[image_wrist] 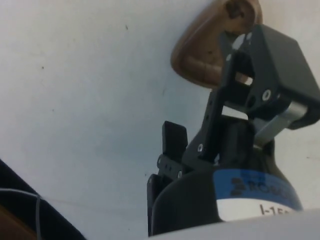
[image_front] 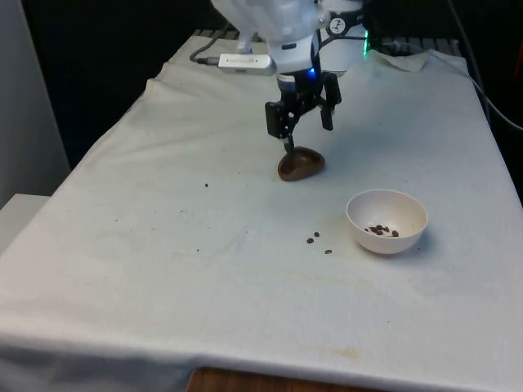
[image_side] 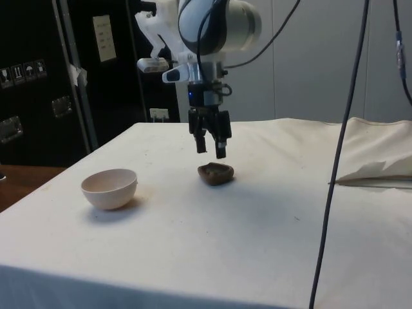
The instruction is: Pour the coffee beans from the cup into the bowl.
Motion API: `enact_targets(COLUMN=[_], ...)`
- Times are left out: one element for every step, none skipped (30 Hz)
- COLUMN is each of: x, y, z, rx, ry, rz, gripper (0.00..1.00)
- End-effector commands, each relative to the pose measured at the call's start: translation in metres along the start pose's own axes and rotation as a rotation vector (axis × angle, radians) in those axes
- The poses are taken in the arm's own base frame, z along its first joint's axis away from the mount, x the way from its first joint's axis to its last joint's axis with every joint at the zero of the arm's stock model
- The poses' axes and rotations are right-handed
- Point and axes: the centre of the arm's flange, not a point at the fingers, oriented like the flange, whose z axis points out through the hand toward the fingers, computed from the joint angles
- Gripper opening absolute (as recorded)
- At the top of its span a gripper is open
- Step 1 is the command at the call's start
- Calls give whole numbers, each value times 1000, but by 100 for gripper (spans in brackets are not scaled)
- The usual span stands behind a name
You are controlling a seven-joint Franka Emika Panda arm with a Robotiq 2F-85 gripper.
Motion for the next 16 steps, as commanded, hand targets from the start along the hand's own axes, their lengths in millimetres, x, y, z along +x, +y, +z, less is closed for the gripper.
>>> enact_targets(x=[-1, 0, 0, 1, 2, 2, 2, 2, 2, 3, 3, 3, 4, 4, 5, 6], y=[-2, -3, -5, -6, -6, -7, -5, -8, -8, -9, -9, -10, -10, -10, -11, -11], z=[-3, -5, -8, -11, -14, -16, -14, -19, -22, -24, -28, -30, -36, -37, -36, -38], rx=[-9, -9, -9, -9, -10, -10, -2, -11, -11, -10, -12, -11, -13, -12, -10, -4], ry=[-12, -12, -12, -12, -10, -9, 2, -7, -6, -5, -3, -2, 0, 0, 1, 11], rz=[5, 6, 8, 8, 9, 11, 8, 12, 13, 13, 14, 14, 15, 15, 14, 12], gripper=[100, 100, 100, 100, 100, 100, 100, 100, 100, 100, 100, 100, 100, 100, 100, 100])
